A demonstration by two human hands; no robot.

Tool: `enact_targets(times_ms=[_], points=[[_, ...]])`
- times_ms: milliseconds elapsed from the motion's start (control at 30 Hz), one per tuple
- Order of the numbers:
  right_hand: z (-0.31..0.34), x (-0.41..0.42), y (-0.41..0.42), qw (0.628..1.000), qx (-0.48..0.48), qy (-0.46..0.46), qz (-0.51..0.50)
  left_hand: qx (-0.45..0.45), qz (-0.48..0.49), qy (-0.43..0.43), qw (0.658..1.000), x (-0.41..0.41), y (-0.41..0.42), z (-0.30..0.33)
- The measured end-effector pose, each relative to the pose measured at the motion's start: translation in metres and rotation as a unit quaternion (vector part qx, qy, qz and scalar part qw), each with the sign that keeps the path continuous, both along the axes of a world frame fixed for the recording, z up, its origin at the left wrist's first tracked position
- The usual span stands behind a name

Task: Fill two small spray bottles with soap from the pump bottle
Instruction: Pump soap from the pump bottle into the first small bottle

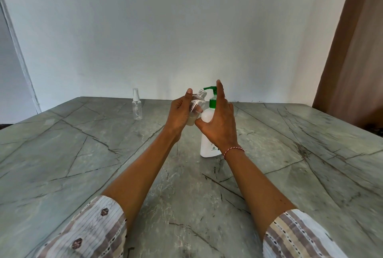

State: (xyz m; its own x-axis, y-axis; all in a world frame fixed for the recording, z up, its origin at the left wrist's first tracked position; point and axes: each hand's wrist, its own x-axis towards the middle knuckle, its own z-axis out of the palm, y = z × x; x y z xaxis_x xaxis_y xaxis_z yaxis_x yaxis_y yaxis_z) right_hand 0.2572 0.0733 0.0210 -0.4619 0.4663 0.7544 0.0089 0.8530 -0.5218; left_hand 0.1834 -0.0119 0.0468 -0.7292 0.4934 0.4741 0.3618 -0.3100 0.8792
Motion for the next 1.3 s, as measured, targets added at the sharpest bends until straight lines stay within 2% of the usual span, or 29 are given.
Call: enact_targets(times_ms=[800,1300], points=[[0.0031,-0.0012,-0.0009,1.0,-0.007,-0.024,-0.006,0.0,0.002,0.001,1.0,-0.0012,0.0001,-0.0009],[0.002,-0.0013,-0.0024,1.0,-0.001,-0.006,-0.016,-0.004,0.005,0.001,1.0,-0.0029,0.0004,-0.002]])
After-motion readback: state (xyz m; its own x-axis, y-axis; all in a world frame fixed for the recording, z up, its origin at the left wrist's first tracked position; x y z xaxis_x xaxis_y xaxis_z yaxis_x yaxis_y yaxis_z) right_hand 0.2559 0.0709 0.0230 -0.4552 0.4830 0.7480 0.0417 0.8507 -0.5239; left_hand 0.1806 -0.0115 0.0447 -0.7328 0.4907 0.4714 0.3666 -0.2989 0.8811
